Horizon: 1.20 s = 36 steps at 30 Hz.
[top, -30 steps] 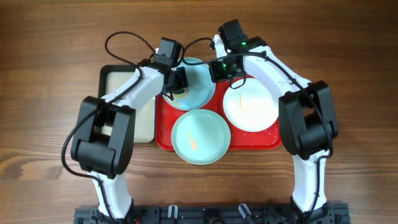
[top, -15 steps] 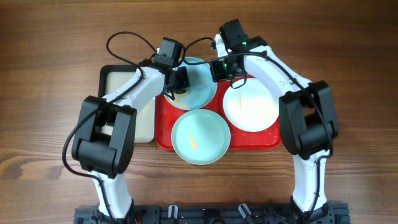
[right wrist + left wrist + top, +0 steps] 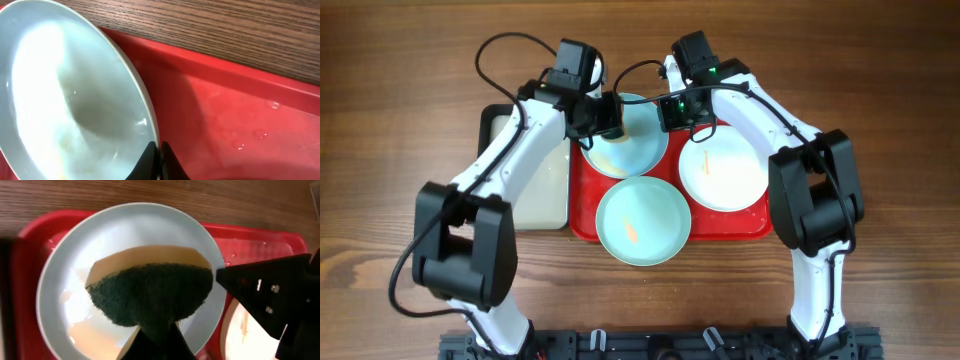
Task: Clean dirty plates on tray and stack at the side
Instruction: 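Scrub the blue plate surface with the sponge in the left gripper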
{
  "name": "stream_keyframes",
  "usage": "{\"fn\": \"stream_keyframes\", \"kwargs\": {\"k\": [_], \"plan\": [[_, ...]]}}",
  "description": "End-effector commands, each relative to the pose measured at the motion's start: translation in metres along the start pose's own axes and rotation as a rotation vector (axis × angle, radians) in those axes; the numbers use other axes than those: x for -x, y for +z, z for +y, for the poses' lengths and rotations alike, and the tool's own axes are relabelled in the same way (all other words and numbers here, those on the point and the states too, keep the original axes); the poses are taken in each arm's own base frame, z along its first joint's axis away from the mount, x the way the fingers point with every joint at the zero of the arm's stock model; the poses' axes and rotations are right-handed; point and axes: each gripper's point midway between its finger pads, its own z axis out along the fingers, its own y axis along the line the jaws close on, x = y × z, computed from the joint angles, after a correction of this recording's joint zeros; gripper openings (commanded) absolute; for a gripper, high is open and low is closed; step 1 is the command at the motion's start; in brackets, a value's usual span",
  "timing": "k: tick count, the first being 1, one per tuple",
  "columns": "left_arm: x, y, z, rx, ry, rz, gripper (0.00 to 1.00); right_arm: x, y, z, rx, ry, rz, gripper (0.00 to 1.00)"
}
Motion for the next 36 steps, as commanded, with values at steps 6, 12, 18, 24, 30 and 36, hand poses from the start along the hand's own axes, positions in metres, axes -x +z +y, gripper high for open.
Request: {"fn": "stream_keyframes", "kwargs": {"k": [6, 12, 18, 24, 30, 36], "plan": [[-0.018, 0.031, 0.035, 0.263, -0.035, -0.008, 0.04, -0.009, 0.01, 0.002, 0.015, 0.004, 0.03, 0.04], [-0.031, 0.061, 0.035, 0.219, -0.053, 0.056, 0.04, -0.008, 0.01, 0.002, 0.016, 0.005, 0.029, 0.04], [-0.04, 0.073, 0.036, 0.209, -0.057, 0.093, 0.04, -0.009, 0.01, 0.002, 0.016, 0.005, 0.029, 0.04], [-0.05, 0.079, 0.008, 0.113, -0.03, 0.129, 0.04, -0.009, 0.01, 0.002, 0.015, -0.004, 0.03, 0.04], [-0.055, 0.082, -0.028, -0.03, 0.004, 0.148, 0.04, -0.009, 0.01, 0.002, 0.016, -0.02, 0.029, 0.04], [-0.028, 0.054, -0.039, -0.1, 0.041, 0.095, 0.04, -0.009, 0.01, 0.002, 0.016, -0.02, 0.029, 0.04]]}}
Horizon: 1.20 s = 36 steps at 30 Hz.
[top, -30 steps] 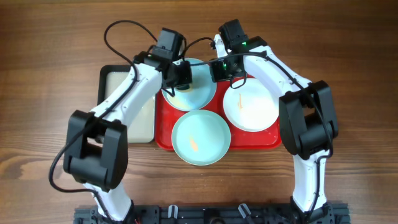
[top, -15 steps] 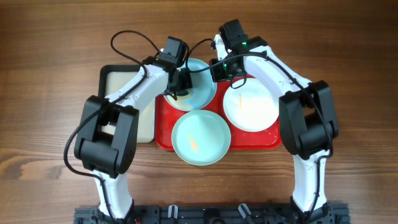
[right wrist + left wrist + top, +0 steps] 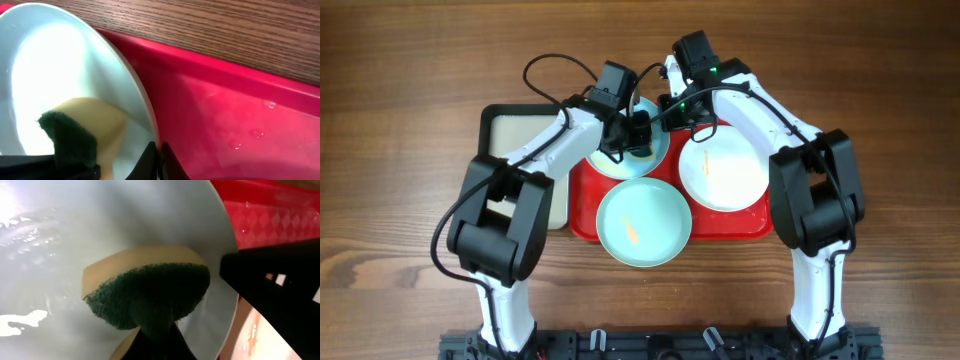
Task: Clean dirty plates on tray and stack at the side
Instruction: 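Scrub the blue plate surface with the sponge in the left gripper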
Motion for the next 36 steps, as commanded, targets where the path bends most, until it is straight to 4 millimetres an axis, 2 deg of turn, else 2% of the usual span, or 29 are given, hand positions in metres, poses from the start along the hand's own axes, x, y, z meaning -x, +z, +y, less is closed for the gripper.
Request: {"fn": "stream_keyframes", "kwargs": {"k": [1, 5, 8, 12, 19, 22, 24, 28, 32, 36], "plan": [[0.017, -0.03, -0.01, -0.032, 0.043, -0.045, 0.04, -0.008, 0.01, 0.003, 0.018, -0.017, 0.028, 0.04], [0.029, -0.061, 0.001, 0.077, 0.046, -0.136, 0.04, -0.008, 0.01, 0.003, 0.018, -0.017, 0.028, 0.04], [0.027, -0.067, 0.022, 0.194, 0.031, -0.148, 0.04, -0.008, 0.01, 0.003, 0.018, -0.017, 0.028, 0.04], [0.023, -0.062, 0.046, 0.302, 0.017, -0.146, 0.04, -0.008, 0.01, 0.003, 0.018, -0.017, 0.029, 0.04], [0.003, -0.048, 0.064, 0.343, 0.004, -0.097, 0.04, -0.009, 0.01, 0.003, 0.018, -0.017, 0.03, 0.04], [-0.006, -0.043, 0.079, 0.387, -0.049, -0.102, 0.04, -0.009, 0.01, 0.003, 0.018, -0.017, 0.031, 0.04], [-0.011, -0.038, 0.082, 0.384, -0.082, -0.103, 0.04, -0.009, 0.01, 0.003, 0.018, -0.017, 0.03, 0.04], [-0.022, -0.021, 0.074, 0.296, -0.091, -0.086, 0.04, -0.009, 0.01, 0.003, 0.018, -0.017, 0.031, 0.04], [-0.03, -0.015, 0.076, 0.283, -0.119, -0.073, 0.04, -0.009, 0.01, 0.003, 0.018, -0.017, 0.03, 0.04], [-0.034, -0.009, 0.065, 0.219, -0.11, -0.062, 0.04, -0.009, 0.01, 0.003, 0.018, -0.017, 0.031, 0.05]]}}
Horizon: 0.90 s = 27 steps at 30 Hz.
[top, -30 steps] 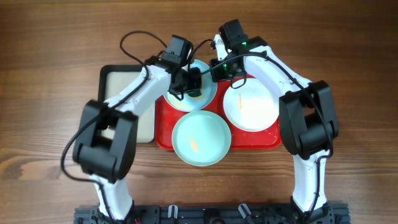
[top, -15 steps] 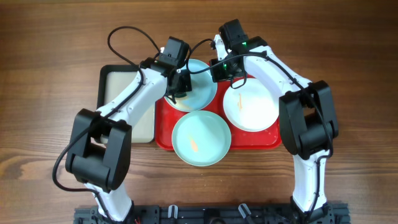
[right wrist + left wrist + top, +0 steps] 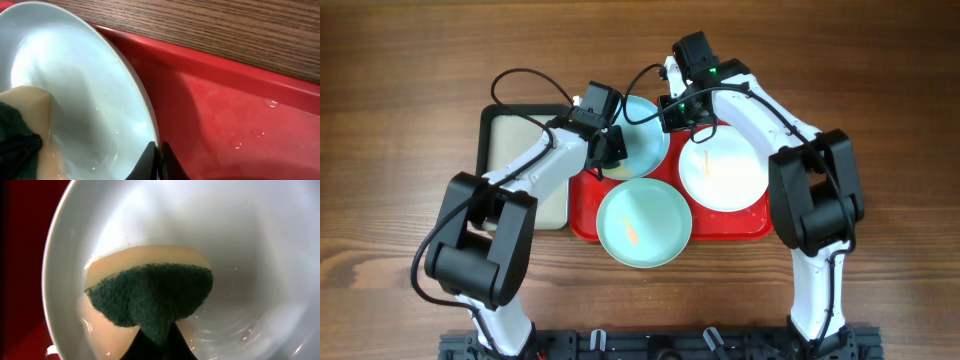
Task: Clean dirty plates on tray and stack at the side
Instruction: 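Scrub the blue plate surface with the sponge in the left gripper, then move the sponge back over the black tray with the left gripper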
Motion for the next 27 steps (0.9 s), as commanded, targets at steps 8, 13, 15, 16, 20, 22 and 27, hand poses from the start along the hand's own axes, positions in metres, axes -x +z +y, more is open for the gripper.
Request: {"fn": "stream_keyframes", "kwargs": {"k": [8, 13, 15, 16, 20, 22, 27], "plan": [[-0.028, 0.011, -0.012, -0.046, 0.01, 0.079, 0.04, -0.007, 0.009, 0.003, 0.019, -0.014, 0.027, 0.04], [-0.033, 0.018, -0.01, -0.035, 0.011, 0.096, 0.04, -0.007, 0.009, 0.003, 0.019, -0.014, 0.027, 0.04], [-0.034, 0.02, -0.011, -0.042, 0.011, 0.103, 0.04, -0.007, 0.009, 0.003, 0.019, -0.014, 0.026, 0.04], [-0.035, 0.02, -0.016, -0.067, 0.011, 0.111, 0.04, -0.007, 0.009, 0.003, 0.019, -0.014, 0.026, 0.04], [-0.038, 0.018, -0.032, -0.154, 0.012, 0.138, 0.04, -0.007, 0.009, 0.003, 0.019, -0.014, 0.025, 0.04], [-0.032, 0.014, -0.038, -0.179, 0.018, 0.124, 0.04, -0.007, 0.009, 0.003, 0.019, -0.015, 0.024, 0.04], [0.032, -0.048, -0.056, -0.269, 0.021, -0.053, 0.04, -0.007, 0.009, 0.003, 0.019, -0.015, 0.024, 0.04]]}}
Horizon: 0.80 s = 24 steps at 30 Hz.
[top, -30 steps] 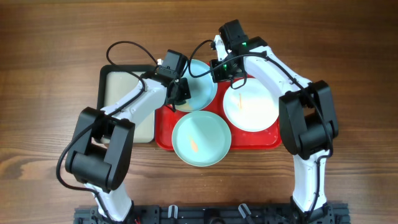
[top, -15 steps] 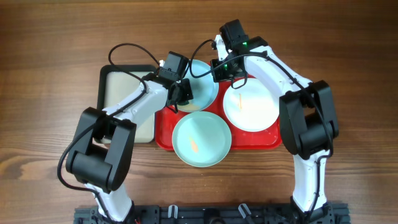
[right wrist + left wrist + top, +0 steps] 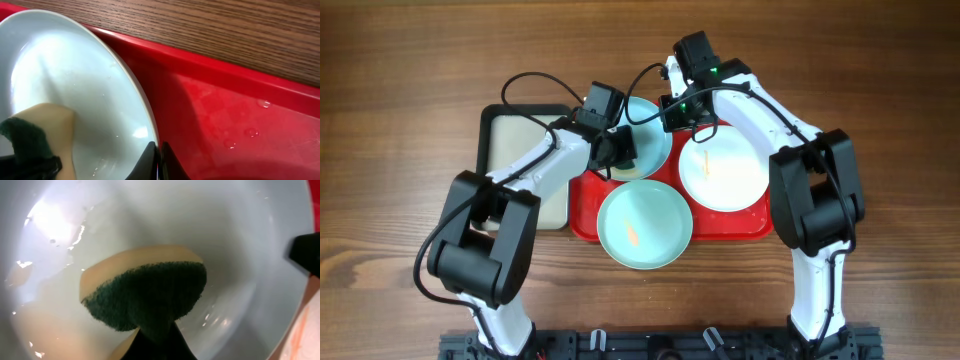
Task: Clean dirty plates on tray and stack at the side
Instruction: 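Move the sponge back over the black tray with the left gripper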
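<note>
A pale blue plate (image 3: 642, 135) is tilted at the back of the red tray (image 3: 588, 190); my right gripper (image 3: 670, 112) is shut on its right rim (image 3: 150, 125). My left gripper (image 3: 620, 150) is shut on a yellow-and-green sponge (image 3: 145, 292) that presses on the wet inside of that plate (image 3: 235, 245). The same sponge (image 3: 35, 132) shows at the lower left of the right wrist view. A second pale blue plate (image 3: 643, 222) with an orange smear lies at the tray's front. A white plate (image 3: 723, 170) with an orange streak lies at the tray's right.
A dark-rimmed tray with a cream inside (image 3: 535, 190) stands left of the red tray. Brown wooden table (image 3: 400, 120) surrounds both. Both arms reach in from the near edge and meet over the back of the red tray.
My left gripper and the sponge have shifted from the plate's left part toward its middle and right. My right gripper keeps its hold on the rim.
My right gripper held the plate's rim at every moment. My left gripper held the sponge over the plate's upper left, then lay at its right side by the right gripper, then at its left edge, and now near the middle. The plate's inside shows wet.
</note>
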{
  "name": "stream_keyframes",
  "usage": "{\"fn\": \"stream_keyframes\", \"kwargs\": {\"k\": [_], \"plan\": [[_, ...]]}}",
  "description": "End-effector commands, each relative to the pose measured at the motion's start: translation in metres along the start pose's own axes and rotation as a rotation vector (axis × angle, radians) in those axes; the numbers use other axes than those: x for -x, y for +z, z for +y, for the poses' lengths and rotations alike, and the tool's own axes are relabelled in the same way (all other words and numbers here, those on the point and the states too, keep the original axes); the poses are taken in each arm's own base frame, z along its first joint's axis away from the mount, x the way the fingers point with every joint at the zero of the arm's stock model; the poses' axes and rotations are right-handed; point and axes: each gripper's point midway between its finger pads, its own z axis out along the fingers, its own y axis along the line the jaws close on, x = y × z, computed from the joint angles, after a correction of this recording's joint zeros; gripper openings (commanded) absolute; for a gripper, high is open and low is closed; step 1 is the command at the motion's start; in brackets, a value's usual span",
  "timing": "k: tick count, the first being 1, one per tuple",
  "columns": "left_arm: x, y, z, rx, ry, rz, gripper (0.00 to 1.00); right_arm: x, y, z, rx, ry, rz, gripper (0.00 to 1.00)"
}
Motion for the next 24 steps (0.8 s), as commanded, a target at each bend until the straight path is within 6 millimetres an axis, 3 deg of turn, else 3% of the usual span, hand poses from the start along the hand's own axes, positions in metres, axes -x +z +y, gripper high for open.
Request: {"fn": "stream_keyframes", "kwargs": {"k": [1, 3, 5, 11, 14, 17, 24], "plan": [[0.045, -0.056, -0.031, -0.12, 0.015, -0.137, 0.04, -0.007, 0.009, 0.006, 0.029, -0.013, 0.026, 0.04], [0.062, -0.08, -0.019, -0.096, -0.01, -0.209, 0.04, -0.007, 0.009, 0.006, 0.029, -0.013, 0.026, 0.04], [0.068, -0.095, 0.011, 0.005, -0.059, -0.243, 0.04, -0.007, 0.009, 0.004, 0.016, -0.013, 0.024, 0.04], [0.055, -0.114, 0.113, 0.273, -0.241, -0.167, 0.04, -0.006, 0.009, 0.002, 0.004, -0.013, 0.02, 0.04], [0.052, -0.122, 0.141, 0.309, -0.313, -0.149, 0.04, -0.004, 0.009, -0.002, -0.02, -0.015, 0.011, 0.05], [0.053, -0.128, 0.16, 0.326, -0.361, -0.15, 0.04, -0.004, 0.01, -0.007, -0.048, -0.014, 0.011, 0.05], [0.054, -0.129, 0.162, 0.33, -0.366, -0.152, 0.04, -0.004, 0.01, -0.007, -0.048, -0.014, 0.009, 0.05]]}}
